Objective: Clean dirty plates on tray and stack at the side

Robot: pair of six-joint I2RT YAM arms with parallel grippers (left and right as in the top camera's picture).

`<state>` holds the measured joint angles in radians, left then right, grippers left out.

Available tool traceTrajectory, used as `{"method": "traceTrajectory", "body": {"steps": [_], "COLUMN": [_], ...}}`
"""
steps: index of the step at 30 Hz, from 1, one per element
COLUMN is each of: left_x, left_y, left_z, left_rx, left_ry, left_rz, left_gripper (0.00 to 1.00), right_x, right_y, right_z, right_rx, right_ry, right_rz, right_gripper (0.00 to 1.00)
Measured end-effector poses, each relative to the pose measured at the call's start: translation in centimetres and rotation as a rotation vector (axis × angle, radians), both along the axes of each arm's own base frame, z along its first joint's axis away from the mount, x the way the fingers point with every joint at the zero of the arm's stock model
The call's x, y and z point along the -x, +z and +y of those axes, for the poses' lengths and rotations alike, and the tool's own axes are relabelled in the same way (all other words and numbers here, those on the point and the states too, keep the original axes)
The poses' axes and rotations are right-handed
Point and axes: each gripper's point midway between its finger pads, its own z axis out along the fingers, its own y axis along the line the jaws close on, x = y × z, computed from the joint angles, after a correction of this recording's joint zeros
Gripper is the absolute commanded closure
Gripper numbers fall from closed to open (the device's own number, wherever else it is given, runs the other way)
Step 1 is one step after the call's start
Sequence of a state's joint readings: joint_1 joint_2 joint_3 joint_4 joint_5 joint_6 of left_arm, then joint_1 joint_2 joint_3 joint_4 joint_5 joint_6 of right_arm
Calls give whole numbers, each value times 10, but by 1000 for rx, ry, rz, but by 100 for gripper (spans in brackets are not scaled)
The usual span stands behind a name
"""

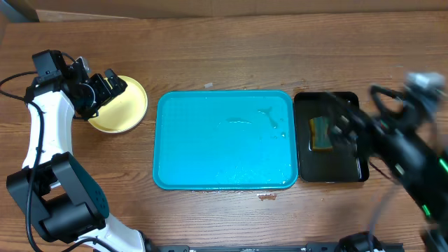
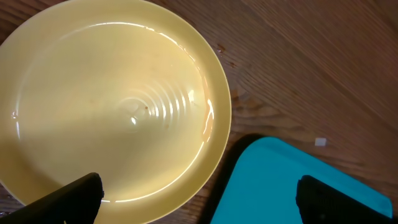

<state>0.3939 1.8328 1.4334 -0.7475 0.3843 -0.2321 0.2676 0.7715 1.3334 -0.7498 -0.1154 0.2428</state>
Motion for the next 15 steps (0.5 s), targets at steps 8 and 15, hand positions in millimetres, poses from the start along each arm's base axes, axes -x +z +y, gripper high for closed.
{"method": "traceTrajectory", "body": {"steps": [8,15], "left_x": [0,0], "left_y": [0,0], "left_z": [0,0], "left_rx": [0,0], "left_ry": [0,0], "left_rz": [0,0], "left_gripper": [0,0], "right_x": [52,54], "right_y": [35,-23], "right_z": [-50,-66], "right_rx": [-7,9], "right_ry": [-193,-284], "right_rz": [-523,-662], "right_gripper": [0,0]}}
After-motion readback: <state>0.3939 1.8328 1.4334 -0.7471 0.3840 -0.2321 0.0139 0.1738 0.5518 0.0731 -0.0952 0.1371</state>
